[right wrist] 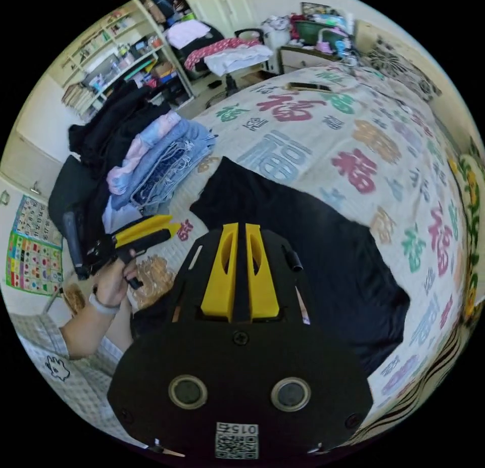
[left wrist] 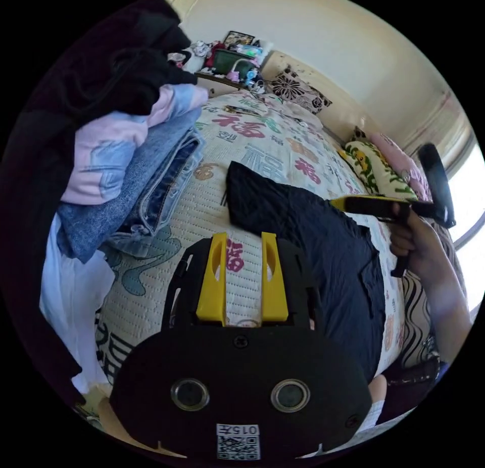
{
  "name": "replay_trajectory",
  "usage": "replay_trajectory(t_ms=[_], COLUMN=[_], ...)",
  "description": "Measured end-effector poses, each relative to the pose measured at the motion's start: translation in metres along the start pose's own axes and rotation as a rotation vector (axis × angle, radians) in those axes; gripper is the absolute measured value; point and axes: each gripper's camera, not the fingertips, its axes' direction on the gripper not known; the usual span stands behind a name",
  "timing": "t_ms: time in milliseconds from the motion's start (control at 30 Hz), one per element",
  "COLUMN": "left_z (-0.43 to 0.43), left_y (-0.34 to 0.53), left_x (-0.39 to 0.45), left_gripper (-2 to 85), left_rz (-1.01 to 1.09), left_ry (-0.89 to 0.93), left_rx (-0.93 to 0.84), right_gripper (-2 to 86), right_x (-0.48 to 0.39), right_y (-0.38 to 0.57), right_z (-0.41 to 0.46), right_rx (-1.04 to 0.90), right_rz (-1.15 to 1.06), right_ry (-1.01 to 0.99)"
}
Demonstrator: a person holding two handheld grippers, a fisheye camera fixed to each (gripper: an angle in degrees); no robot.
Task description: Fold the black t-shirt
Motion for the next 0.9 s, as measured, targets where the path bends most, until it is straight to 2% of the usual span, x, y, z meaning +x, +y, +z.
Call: replay_trajectory(t_ms=[233, 400, 500, 600, 733, 900], left_z=[0.012, 0.005, -0.002, -0.024, -0.063, -0.067], left_y=[-0.004, 0.001, 0.005, 0.010, 0.016, 0.036], left_x=[-0.048, -0.065, -0.067, -0.057, -0.020, 0.050], left_gripper=[8.8, 5.3, 1.2, 0.1, -0.3, -0.2], left_rz=[-0.063, -0.036, -0.019, 0.051, 0.226, 0.479], left_ry=[0.018, 0.088, 0.115, 0.107, 0.108, 0.102], left_rx=[-0.025, -0.018, -0.008, 0.063, 0.177, 0.156], right_gripper=[5.3, 4.5, 1.1, -0.6, -1.0, -1.0], right_x=[-0.036, -0.040, -0.037, -0.027, 0.008, 0.071], right_y=[-0.147, -0.188, -0.199, -0.195, -0.149, -0.061], right_z=[0.065, 0.089, 0.084, 0.054, -0.015, -0.054], right_rx=[-0.143, -0.206, -0.194, -0.104, 0.106, 0.217], right_rz=[-0.017, -0.037, -0.036, -0.041, 0.009, 0.214], right_ry=[0.086, 0.129, 0.113, 0.075, 0.013, 0.015])
